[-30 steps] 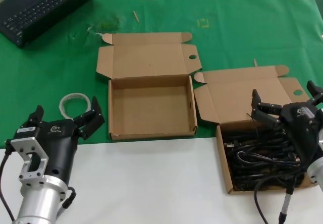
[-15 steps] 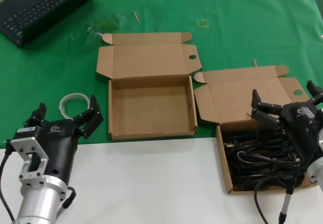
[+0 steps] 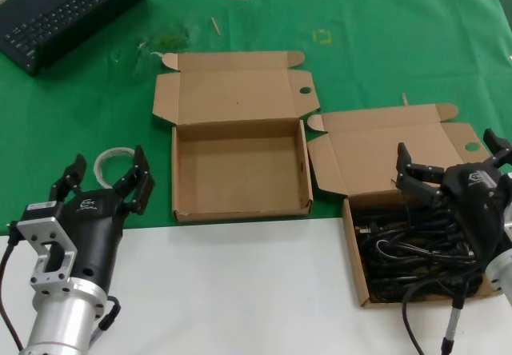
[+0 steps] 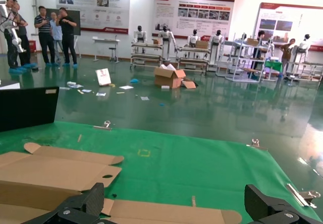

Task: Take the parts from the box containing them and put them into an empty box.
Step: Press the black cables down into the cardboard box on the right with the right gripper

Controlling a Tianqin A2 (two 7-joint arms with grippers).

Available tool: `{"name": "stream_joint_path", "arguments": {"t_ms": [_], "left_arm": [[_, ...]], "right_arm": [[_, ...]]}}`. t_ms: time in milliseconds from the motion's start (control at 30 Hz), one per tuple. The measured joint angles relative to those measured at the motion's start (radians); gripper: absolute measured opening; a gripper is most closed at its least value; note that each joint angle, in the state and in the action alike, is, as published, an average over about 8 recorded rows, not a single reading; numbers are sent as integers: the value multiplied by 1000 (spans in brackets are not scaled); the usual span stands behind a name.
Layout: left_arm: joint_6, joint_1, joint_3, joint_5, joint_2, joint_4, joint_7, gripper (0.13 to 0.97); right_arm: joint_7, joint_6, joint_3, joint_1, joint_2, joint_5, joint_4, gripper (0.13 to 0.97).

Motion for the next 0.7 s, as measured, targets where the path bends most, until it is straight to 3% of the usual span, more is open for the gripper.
{"name": "stream_joint_path", "arguments": {"t_ms": [333, 700], "left_arm": [[0, 0, 0, 0, 0, 0, 0, 448], [0, 0, 0, 0, 0, 0, 0, 272]], "right_arm": [[-8, -22, -25, 21, 48, -6, -29, 966], [-26, -172, -54, 88, 177, -40, -58, 966]]}}
